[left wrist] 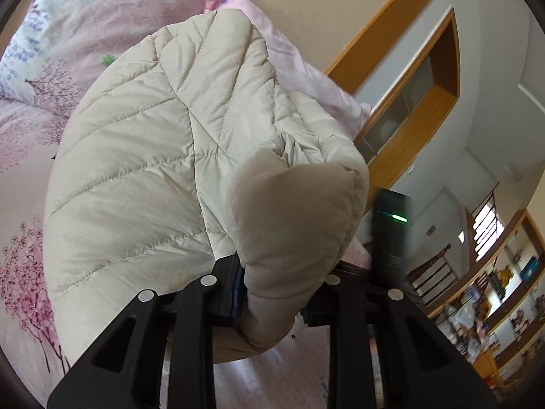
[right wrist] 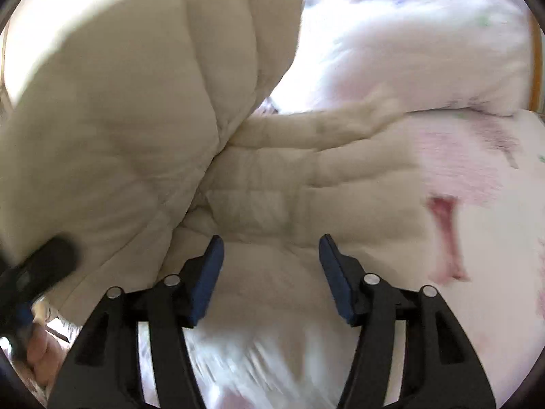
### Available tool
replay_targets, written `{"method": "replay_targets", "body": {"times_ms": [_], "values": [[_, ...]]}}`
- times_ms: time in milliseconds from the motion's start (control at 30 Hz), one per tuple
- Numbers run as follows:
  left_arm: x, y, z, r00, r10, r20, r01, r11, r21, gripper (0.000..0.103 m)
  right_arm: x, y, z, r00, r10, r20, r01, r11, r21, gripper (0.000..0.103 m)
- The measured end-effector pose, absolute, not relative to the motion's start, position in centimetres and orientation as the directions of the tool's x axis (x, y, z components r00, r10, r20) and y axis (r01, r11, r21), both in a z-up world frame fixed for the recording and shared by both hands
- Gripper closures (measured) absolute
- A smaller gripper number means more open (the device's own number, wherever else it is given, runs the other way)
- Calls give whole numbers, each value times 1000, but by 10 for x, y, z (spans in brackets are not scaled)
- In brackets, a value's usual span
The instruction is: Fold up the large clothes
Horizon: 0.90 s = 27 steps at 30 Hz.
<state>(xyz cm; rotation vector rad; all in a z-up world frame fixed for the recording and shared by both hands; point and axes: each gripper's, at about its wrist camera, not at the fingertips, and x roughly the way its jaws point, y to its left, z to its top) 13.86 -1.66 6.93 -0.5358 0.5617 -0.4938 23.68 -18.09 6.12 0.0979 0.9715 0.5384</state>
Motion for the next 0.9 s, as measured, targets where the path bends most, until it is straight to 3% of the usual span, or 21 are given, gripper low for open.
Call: {"method": "replay_targets", "body": {"times_ms": [267, 433, 667, 900], "values": [[144, -69, 58, 698, -528, -483, 354, 842, -408, 78, 219, -262, 47, 509, 369, -778, -130, 926, 354, 42], [144, -100, 41, 665, -481, -571, 392, 876, -281, 78, 213, -305, 52, 538, 380, -752, -16, 897, 442, 43], [135, -141, 22, 686, -322, -652, 447, 894, 28, 63, 223, -318, 99, 578, 538, -613, -114, 797, 592, 39], [127, -159, 13, 687, -294, -665, 483, 868, 115, 43, 258, -275, 115, 468, 629, -621, -224, 764, 605, 36]]}}
